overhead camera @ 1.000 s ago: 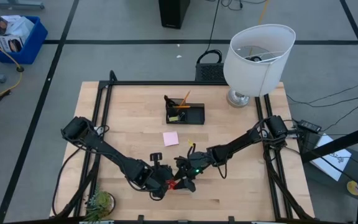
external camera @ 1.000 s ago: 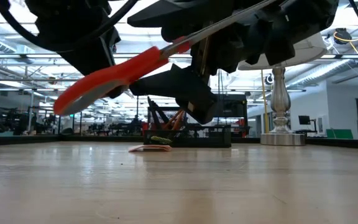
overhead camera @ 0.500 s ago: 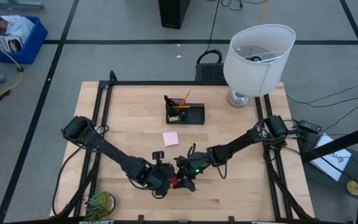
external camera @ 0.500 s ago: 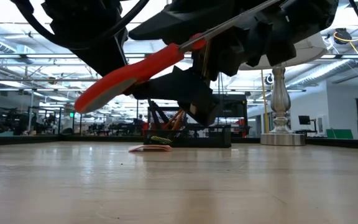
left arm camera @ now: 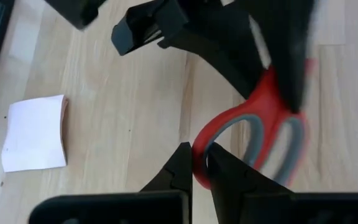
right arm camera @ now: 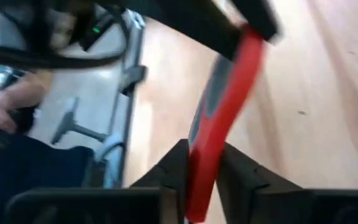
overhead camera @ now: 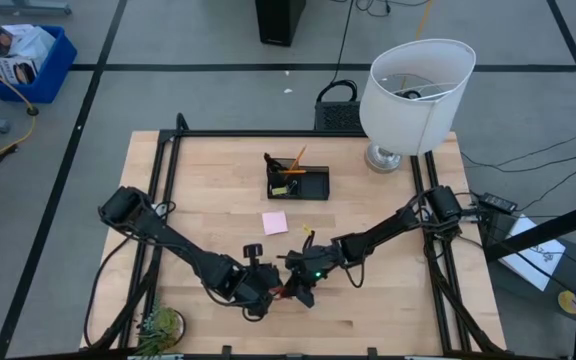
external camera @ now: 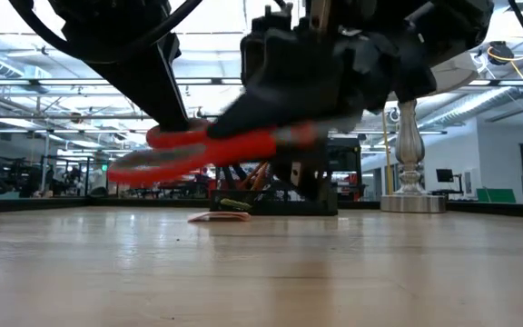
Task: Pick and place office supplies into organizer
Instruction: Put the red scissors into the desk organizer
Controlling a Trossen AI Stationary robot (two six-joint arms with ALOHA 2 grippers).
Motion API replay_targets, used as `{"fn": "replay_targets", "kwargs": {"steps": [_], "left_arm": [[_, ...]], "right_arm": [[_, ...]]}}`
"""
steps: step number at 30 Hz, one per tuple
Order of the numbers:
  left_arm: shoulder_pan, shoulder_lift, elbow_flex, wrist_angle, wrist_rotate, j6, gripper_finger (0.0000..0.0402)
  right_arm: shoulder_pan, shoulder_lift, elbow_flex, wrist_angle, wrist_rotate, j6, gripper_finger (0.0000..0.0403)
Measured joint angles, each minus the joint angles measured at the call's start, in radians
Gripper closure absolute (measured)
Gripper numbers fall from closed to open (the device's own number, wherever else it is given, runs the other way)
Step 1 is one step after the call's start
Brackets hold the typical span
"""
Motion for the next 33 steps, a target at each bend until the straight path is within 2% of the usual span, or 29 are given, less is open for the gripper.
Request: {"fn": "replay_targets", "kwargs": {"steps": [3,10,15,17,22,28,33], "left_arm": [[0.0,-0.002,0.0,0.0,0.0,-0.003,0.0366],[-0.003,-0.005,0.0,-0.025,0.005,-0.021,0.0322],[-0.03,-0.059,0.0,-0.085,-0.013,-0.065,0.0302],[-0.059,-0.096,-0.001,-0.094,-0.095,-0.094,0.0296],[-0.166,-0.185,-0.018,-0.018,-0.44,-0.16,0.0289],[-0.263,-0.258,-0.094,0.091,-0.631,-0.189,0.0289],[-0.325,-0.307,-0.18,0.135,-0.751,-0.236,0.0289]], "right_arm": [[0.0,0.001,0.0,-0.034,0.021,-0.026,0.0369],[0.0,0.0,0.002,-0.04,0.076,-0.093,0.0371],[-0.001,-0.002,0.004,0.016,0.096,-0.136,0.0372],[0.0,-0.004,0.004,0.026,0.123,-0.161,0.037],[0.001,-0.004,0.004,0.033,0.239,-0.258,0.0372],[-0.001,-0.004,0.004,0.066,0.362,-0.34,0.037],[0.0,-0.004,0.004,0.142,0.388,-0.393,0.0372]]}}
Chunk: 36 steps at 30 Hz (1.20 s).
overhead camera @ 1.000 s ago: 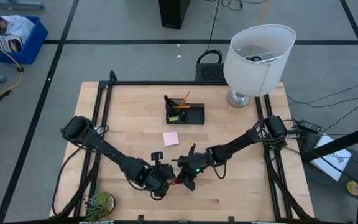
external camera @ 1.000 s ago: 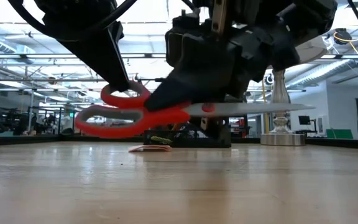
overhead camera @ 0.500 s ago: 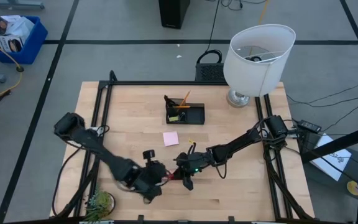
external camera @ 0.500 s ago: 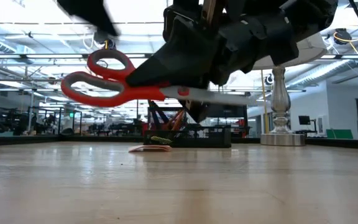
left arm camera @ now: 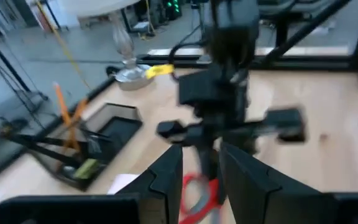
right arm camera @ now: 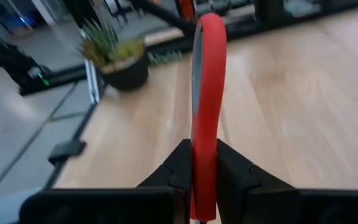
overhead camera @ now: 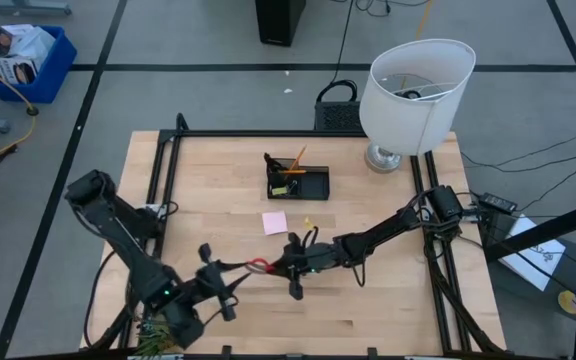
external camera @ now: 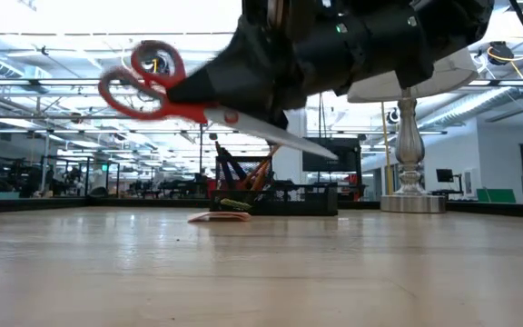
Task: Pick and place office supplies into organizer
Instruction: Put the red scissors into the desk organizer
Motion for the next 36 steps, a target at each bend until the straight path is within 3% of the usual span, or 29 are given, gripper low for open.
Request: {"fn": "replay_targets", "kwargs": {"steps": [4,8,13,16,20,23,28,32,36], "left_arm": [[-0.045,-0.063,-0.037,-0.147,0.037,0.074,0.0289],[-0.102,-0.125,-0.127,-0.136,0.004,0.018,0.0289],[-0.146,-0.266,-0.348,-0.079,-0.105,-0.237,0.0289],[-0.173,-0.361,-0.498,0.068,-0.184,-0.334,0.0289],[-0.192,-0.429,-0.666,0.383,-0.276,-0.251,0.0289],[-0.176,-0.443,-0.73,0.595,-0.249,-0.073,0.0289],[-0.146,-0.443,-0.74,0.761,-0.114,0.123,0.0289],[-0.104,-0.443,-0.74,0.829,-0.014,0.136,0.0289],[-0.055,-0.443,-0.74,0.84,-0.009,0.074,0.0289]], "right_arm": [[-0.002,0.0,0.0,0.081,0.001,-0.031,0.0371],[-0.008,0.0,0.0,0.086,0.002,-0.038,0.0365],[-0.008,0.0,0.0,0.081,0.044,-0.088,0.0372],[-0.006,0.001,-0.001,0.091,0.088,-0.129,0.0372],[-0.015,0.001,-0.001,0.127,0.135,-0.197,0.0364],[-0.032,0.002,-0.002,0.155,0.17,-0.225,0.0368],[-0.06,0.002,-0.002,0.215,0.181,-0.244,0.037],[-0.07,0.002,-0.002,0.232,0.178,-0.245,0.0361],[-0.063,0.002,-0.002,0.231,0.179,-0.245,0.0372]]}}
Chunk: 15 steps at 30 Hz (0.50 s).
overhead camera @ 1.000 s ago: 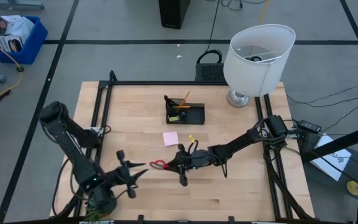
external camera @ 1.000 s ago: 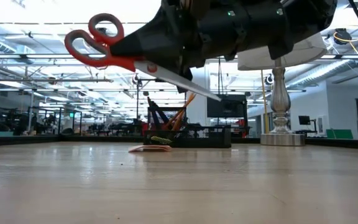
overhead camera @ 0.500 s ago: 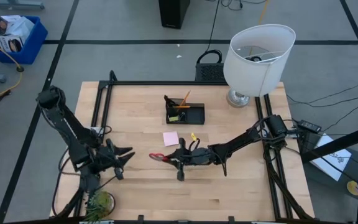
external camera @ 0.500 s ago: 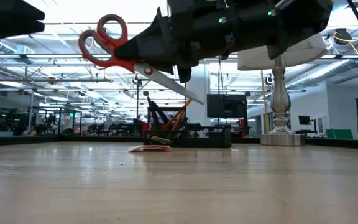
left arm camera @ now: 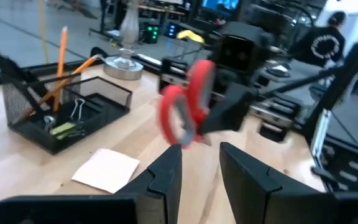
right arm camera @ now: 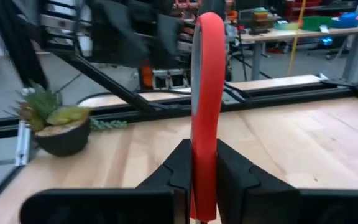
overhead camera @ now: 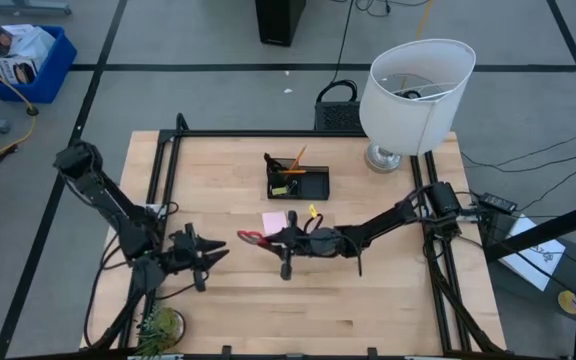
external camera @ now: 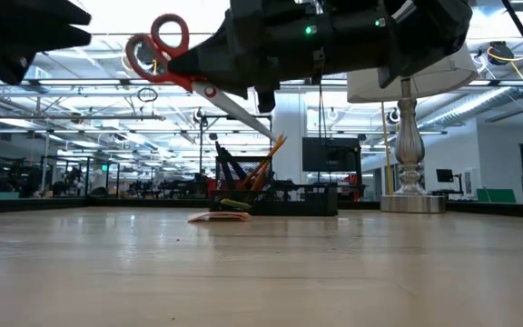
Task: Pick and place office supplies into organizer
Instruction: Put the red scissors into the desk organizer
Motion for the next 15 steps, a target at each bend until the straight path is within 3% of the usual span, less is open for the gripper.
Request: {"fn": "replay_targets", "kwargs": {"steps": [9,15], "left_arm": [[0.066,0.0,0.0,0.036,0.11,-0.047,0.0288],[0.085,0.001,0.0,0.123,0.158,0.054,0.0274]], "right_arm": [[0.031,0.0,0.0,0.079,-0.001,-0.028,0.0365],[0.031,0.0,0.0,0.096,-0.008,0.003,0.0372]]}}
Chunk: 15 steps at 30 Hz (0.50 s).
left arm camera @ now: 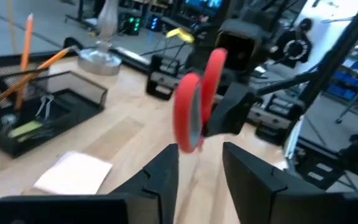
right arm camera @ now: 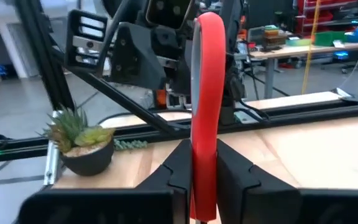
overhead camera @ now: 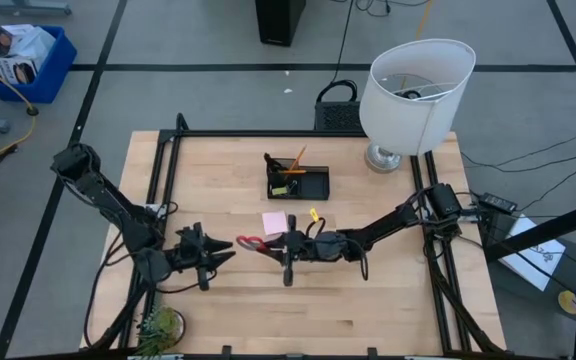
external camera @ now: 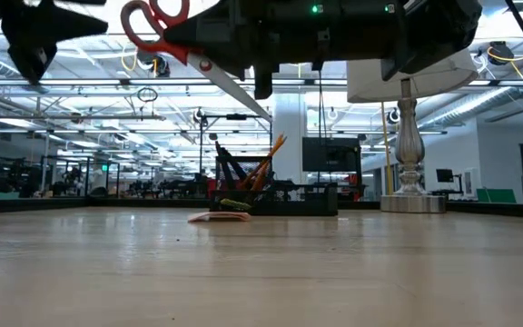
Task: Pick and place office supplies into organizer
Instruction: Put the red scissors into the desk organizer
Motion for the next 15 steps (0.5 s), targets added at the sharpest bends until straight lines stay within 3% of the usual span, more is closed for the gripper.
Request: {"fn": "replay_targets", "kwargs": {"steps": [9,15], "left_arm": [[0.003,0.0,0.001,0.057,0.034,0.084,0.0195],[0.032,0.0,0.001,0.066,0.025,0.095,0.0168]], "right_arm": [[0.004,0.0,0.0,0.04,-0.048,0.005,0.037],[0.007,0.0,0.0,0.058,-0.062,0.015,0.0366]]}}
